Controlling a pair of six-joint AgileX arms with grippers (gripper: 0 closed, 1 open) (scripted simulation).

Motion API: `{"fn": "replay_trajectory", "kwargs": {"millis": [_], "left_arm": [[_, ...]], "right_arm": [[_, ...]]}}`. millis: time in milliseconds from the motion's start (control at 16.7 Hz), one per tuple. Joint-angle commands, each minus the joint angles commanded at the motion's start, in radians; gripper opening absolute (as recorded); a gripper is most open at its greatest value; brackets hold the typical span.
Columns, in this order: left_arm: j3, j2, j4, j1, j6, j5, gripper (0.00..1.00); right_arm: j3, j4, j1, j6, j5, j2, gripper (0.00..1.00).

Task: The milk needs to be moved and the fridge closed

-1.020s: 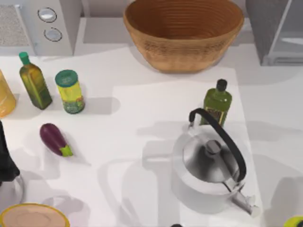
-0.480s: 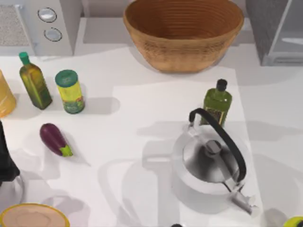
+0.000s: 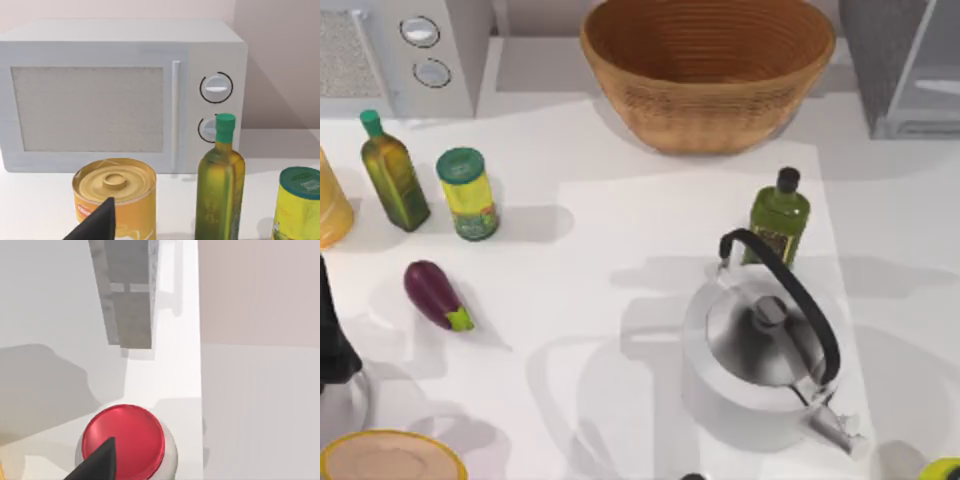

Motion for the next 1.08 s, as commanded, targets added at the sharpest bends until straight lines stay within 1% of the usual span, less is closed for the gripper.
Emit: {"fn": "replay_trajectory", "kwargs": {"millis": [120,240,420,600,900,1080], "left_arm": [[0.000,0.000,0.000,0.000,0.000,0.000,1.00],[0.000,0.000,0.000,0.000,0.000,0.000,1.00],[0.000,0.000,0.000,0.000,0.000,0.000,1.00],[0.000,0.000,0.000,0.000,0.000,0.000,1.00],[0.000,0.000,0.000,0.000,0.000,0.000,1.00],[0.000,0.000,0.000,0.000,0.000,0.000,1.00]], "right_arm": [[-0.001,0.009,0.005,0.012,0.003,0.002,1.00],[-0.007,0.051,0.030,0.065,0.014,0.010,1.00],[-0.016,0.175,0.117,0.221,0.041,0.026,1.00],[-0.021,0.356,0.256,0.455,0.068,0.036,1.00],[-0.020,0.734,0.554,0.921,0.103,0.031,1.00],[-0.022,0.950,0.714,1.166,0.130,0.023,1.00]]}}
